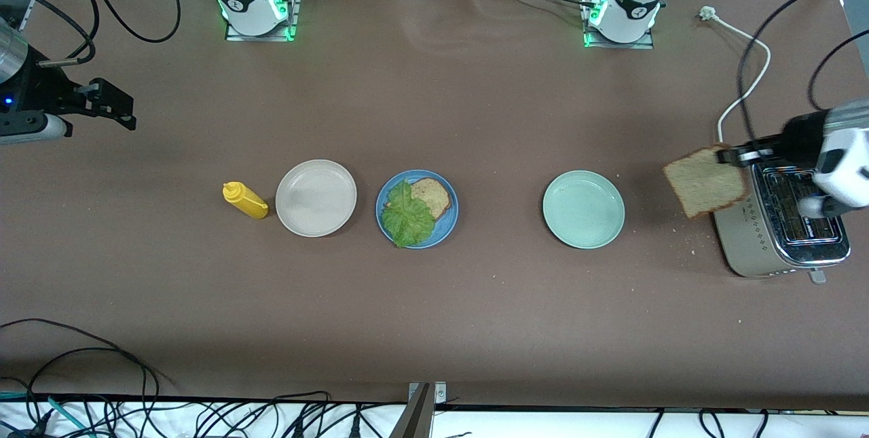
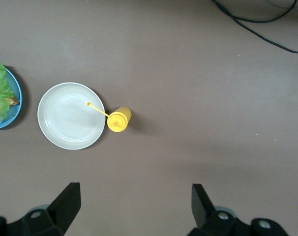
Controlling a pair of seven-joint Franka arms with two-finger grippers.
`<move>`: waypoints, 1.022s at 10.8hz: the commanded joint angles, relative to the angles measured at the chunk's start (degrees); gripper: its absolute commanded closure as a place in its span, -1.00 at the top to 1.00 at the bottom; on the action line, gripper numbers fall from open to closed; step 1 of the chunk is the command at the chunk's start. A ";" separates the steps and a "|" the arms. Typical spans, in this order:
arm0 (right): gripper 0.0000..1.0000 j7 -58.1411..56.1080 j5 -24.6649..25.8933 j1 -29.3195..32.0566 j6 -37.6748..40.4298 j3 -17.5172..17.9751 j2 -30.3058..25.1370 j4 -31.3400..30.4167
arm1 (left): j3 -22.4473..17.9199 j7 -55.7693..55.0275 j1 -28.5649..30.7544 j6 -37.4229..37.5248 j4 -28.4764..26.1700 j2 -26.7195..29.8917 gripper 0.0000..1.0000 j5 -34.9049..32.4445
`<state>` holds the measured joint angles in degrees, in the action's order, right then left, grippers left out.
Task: Make sandwich in blue plate with both arms
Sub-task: 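Lift the bread slice out of the toaster with the left gripper, then carry the bread over the blue plate and lower it onto the lettuce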
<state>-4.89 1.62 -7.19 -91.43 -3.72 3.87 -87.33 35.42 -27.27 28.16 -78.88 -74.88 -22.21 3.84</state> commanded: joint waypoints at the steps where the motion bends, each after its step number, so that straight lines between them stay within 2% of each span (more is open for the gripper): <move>1: 1.00 0.32 0.57 -0.28 1.26 0.64 0.35 0.40 | -0.09 -12.77 -8.18 -6.26 -0.87 -2.49 -1.00 6.59; 3: 1.00 0.32 0.75 -0.46 1.26 0.82 0.96 0.49 | -0.09 -19.54 -13.28 -14.76 -2.20 -3.97 -1.00 10.99; 8: 1.00 0.06 0.93 0.15 -2.60 0.38 2.19 1.81 | -1.14 -35.98 -29.70 -39.90 -2.20 -12.93 -1.00 10.14; 10: 1.00 0.06 0.92 0.16 -2.61 0.38 2.37 1.90 | -4.90 -40.91 -37.08 -50.02 -2.11 -16.01 -1.00 9.78; 11: 1.00 0.06 0.75 0.16 -2.78 0.38 2.37 1.81 | -8.14 -41.71 -41.30 -51.71 -2.11 -16.37 -1.00 9.78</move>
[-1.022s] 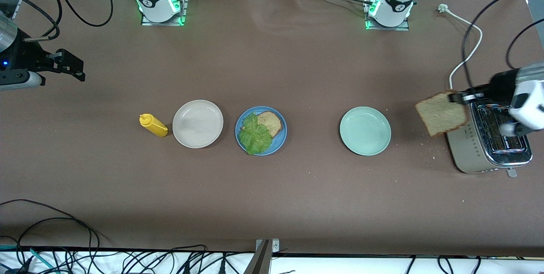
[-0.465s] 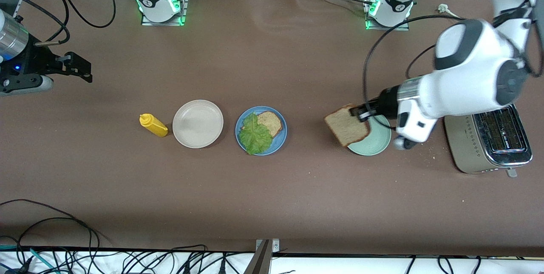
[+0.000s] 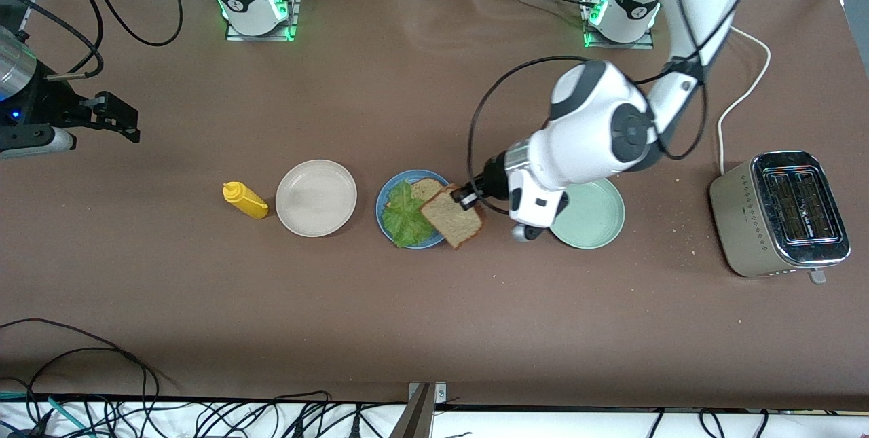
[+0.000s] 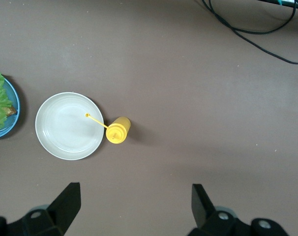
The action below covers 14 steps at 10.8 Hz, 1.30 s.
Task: Make sandwich in blue plate with both arms
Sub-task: 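Carry the bread over the blue plate and lower it onto the lettuce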
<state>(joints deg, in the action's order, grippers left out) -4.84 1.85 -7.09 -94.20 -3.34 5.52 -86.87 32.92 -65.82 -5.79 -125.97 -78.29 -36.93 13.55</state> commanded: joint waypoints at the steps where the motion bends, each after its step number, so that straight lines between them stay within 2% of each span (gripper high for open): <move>1: 1.00 0.01 0.53 0.06 -0.02 0.00 0.72 1.44 | -8.89 -4.48 -11.48 -6.89 1.56 -2.61 -1.00 0.16; 3: 1.00 0.01 0.44 0.06 -0.02 0.00 0.72 1.36 | -14.70 -6.33 -18.26 -12.43 1.73 -4.20 -1.00 0.25; 5: 1.00 0.01 0.44 0.15 -0.02 0.00 0.90 1.44 | -15.08 -6.60 -19.95 -14.38 2.17 -6.22 -1.00 0.25; 8: 1.00 0.01 0.35 0.33 -0.11 0.00 0.90 1.44 | -17.97 -6.69 -24.96 -17.82 2.09 -8.33 -1.00 0.16; 14: 1.00 0.01 0.35 0.42 -0.11 0.00 0.90 1.36 | -18.07 -6.78 -24.18 -14.58 -1.25 -8.34 -1.00 0.16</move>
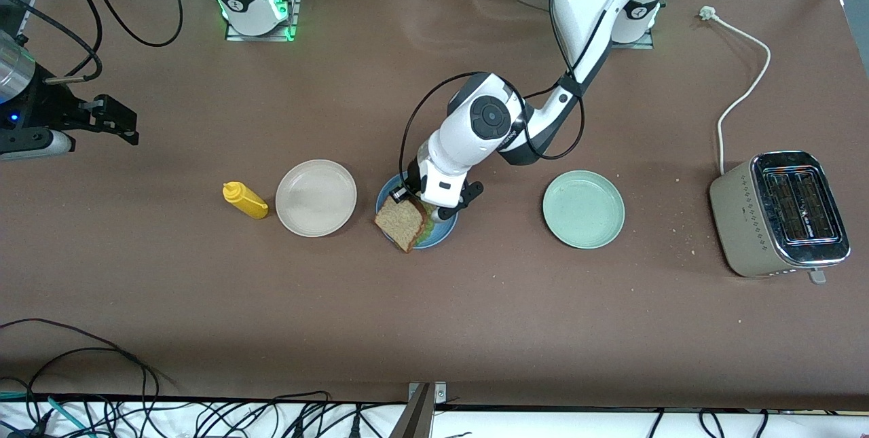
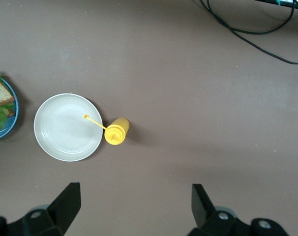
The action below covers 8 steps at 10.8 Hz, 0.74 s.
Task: Make sandwich in blue plate with both arms
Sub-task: 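Carry the bread over the blue plate and lower it onto the lettuce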
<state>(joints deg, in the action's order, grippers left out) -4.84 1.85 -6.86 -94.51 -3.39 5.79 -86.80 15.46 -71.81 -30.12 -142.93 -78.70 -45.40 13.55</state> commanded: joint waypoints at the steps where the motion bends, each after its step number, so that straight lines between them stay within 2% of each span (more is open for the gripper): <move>1: 1.00 0.01 0.35 0.27 0.20 0.05 0.62 1.37 | -0.61 -0.79 0.75 3.87 -1.28 0.13 -1.00 0.17; 6: 1.00 0.01 0.35 0.27 0.20 0.05 0.62 1.37 | -0.52 -0.96 1.90 9.05 -5.84 0.13 -1.00 0.78; 7: 1.00 0.01 0.35 0.27 0.20 0.05 0.62 1.29 | -0.52 -1.05 1.82 9.85 -6.37 0.13 -0.79 0.87; 8: 1.00 0.01 0.35 0.27 0.20 0.05 0.62 1.37 | -0.52 -1.05 1.90 10.12 -6.55 0.13 -0.25 0.87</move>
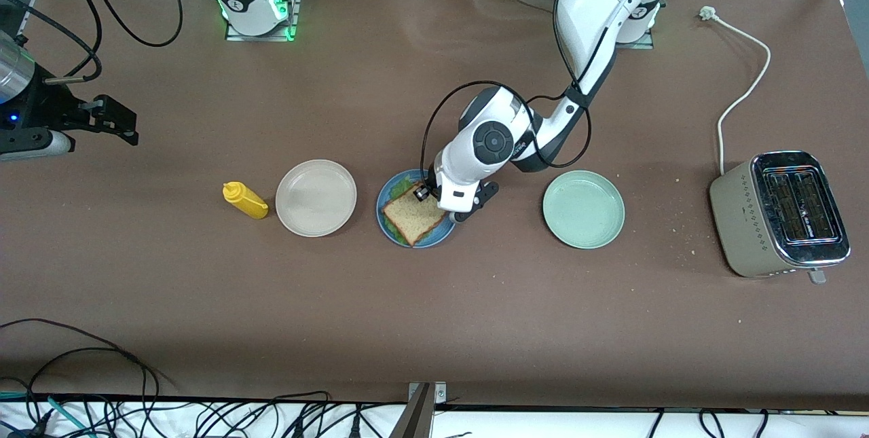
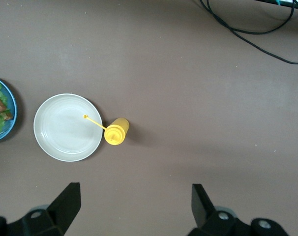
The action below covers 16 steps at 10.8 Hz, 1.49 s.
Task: Make sandwich in blue plate with both arms
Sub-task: 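Open the left gripper to release the bread on top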
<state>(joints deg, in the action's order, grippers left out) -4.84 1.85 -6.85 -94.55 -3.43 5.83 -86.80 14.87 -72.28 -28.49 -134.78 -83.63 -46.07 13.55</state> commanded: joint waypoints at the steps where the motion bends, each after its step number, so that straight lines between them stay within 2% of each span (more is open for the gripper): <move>1: 1.00 0.01 0.35 0.25 0.24 0.09 0.59 1.37 | 0.07 -0.92 0.27 1.98 -1.45 0.81 0.35 0.96; 2: 1.00 0.01 0.26 0.25 0.24 0.09 0.59 1.28 | -0.02 -1.62 0.27 1.98 -1.10 0.81 0.89 0.87; 3: 1.00 0.01 0.35 0.25 0.24 0.09 0.59 1.37 | 0.07 -1.63 0.27 1.98 -1.01 0.90 1.00 0.87; 5: 1.00 0.01 0.26 0.25 0.24 0.09 0.59 1.37 | 0.07 -2.24 0.71 3.46 -0.83 1.34 1.00 0.96; 7: 1.00 0.01 0.26 0.25 0.24 0.09 0.59 1.28 | 0.51 -2.25 2.29 10.47 0.57 3.08 1.00 0.87; 10: 1.00 0.01 0.26 0.25 0.24 0.09 0.59 1.28 | 0.51 -1.63 5.98 19.87 1.10 10.36 1.00 0.43; 13: 1.00 0.01 0.35 0.25 0.24 0.09 0.59 1.28 | 0.16 3.70 13.26 32.17 1.10 19.06 1.00 -0.10; 14: 1.00 0.01 0.26 0.25 0.24 0.00 0.59 1.37 | -0.28 7.38 15.72 37.17 1.10 21.09 1.00 -1.32; 16: 1.00 0.01 0.26 0.25 0.24 0.09 0.59 1.28 | -0.19 15.82 20.64 41.69 1.02 24.62 1.00 -9.38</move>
<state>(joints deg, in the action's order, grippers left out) -4.84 1.85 -6.82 -94.60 -3.56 5.96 -86.78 14.52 -65.17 -12.50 -97.36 -80.60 -25.94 10.74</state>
